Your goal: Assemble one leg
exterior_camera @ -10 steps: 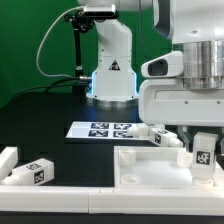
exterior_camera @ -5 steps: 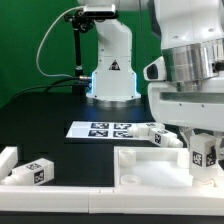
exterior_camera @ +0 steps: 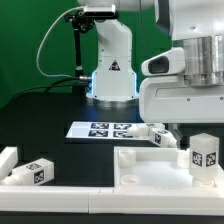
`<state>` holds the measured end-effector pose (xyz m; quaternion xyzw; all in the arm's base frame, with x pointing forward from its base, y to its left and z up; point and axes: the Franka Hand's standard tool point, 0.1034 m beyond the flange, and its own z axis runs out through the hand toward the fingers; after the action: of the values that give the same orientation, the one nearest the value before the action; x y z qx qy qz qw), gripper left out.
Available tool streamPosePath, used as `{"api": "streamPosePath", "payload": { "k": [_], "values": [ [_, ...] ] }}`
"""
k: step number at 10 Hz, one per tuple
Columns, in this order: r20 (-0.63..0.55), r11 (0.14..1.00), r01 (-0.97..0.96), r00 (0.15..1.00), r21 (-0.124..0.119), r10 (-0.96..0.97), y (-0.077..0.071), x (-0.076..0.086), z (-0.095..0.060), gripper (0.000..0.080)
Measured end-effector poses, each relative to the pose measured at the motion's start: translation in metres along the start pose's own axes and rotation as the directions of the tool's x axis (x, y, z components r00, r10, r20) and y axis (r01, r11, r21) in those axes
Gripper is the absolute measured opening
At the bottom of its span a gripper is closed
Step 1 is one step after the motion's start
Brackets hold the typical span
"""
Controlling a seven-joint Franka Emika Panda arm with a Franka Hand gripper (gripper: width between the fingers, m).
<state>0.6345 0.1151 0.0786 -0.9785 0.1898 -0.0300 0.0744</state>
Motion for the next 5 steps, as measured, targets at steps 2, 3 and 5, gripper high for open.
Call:
{"api": "streamPosePath", "payload": {
  "k": [2,3,5],
  "values": [
    [-0.002,0.982,0.188,0.982,-0.01,-0.188,0.0005,0.0003,0.0002,0.0648],
    [-0.012,0.909,0.416,0.909,-0.036,-0.417,0.0002,0.0025,0.0,0.0648],
    [-0.015,0.867,0.497,0.867,-0.039,-0.497,0.0007,0.0039,0.0003,0.0527]
  ]
}}
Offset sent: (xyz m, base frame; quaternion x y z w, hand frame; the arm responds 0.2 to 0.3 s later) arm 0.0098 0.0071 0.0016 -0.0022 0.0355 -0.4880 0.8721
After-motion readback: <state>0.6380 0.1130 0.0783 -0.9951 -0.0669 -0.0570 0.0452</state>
